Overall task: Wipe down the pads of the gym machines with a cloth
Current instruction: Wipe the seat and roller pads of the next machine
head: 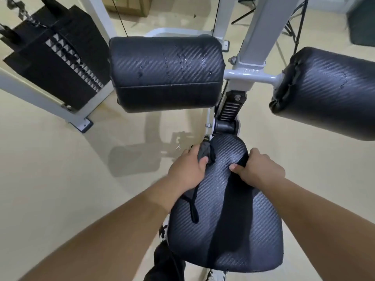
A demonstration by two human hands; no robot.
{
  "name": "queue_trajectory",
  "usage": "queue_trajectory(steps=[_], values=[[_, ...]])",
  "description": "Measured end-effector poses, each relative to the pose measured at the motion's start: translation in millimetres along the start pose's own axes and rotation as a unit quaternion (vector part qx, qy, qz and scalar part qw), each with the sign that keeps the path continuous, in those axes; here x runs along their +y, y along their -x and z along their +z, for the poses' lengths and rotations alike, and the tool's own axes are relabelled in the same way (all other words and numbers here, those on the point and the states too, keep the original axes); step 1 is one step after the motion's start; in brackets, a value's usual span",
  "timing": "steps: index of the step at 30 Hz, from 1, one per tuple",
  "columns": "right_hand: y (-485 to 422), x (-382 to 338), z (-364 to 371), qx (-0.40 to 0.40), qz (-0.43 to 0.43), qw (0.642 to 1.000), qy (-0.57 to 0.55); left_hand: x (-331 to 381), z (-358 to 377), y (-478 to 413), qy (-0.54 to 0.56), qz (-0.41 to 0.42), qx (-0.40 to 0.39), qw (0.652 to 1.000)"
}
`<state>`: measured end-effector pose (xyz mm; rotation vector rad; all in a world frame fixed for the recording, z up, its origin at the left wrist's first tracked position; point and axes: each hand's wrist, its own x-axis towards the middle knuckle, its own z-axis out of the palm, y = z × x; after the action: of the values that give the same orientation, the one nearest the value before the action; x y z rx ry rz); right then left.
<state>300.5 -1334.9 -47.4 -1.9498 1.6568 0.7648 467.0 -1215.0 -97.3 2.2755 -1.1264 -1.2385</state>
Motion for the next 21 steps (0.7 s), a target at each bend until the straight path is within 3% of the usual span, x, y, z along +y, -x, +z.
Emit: queue_trajectory(steps=[4, 8, 11, 13, 16, 21], values=[[4, 19, 8, -0.007, -0.004, 0.993, -0.116, -1, 18, 37, -0.015, -0.017, 0.091, 0.996], [35, 41, 23, 0.064, -0.04, 0.97, -0.23, -32, 28, 95, -0.054, -0.044, 0.142, 0.987], [69, 58, 40, 0.088, -0.068, 0.977, -0.183, -45, 51, 148, 0.044, -0.163, 0.173, 0.97], [88, 67, 54, 0.078, -0.061, 0.985, -0.144, -40, 70, 179, 0.08, -0.198, 0.223, 0.951], [105, 80, 67, 0.091, -0.087, 0.986, -0.108, -7, 105, 205, 0.165, -0.281, 0.295, 0.898], [107, 97, 67, 0.098, -0.127, 0.971, -0.179, 62, 146, 200, 0.359, -0.444, 0.313, 0.758]])
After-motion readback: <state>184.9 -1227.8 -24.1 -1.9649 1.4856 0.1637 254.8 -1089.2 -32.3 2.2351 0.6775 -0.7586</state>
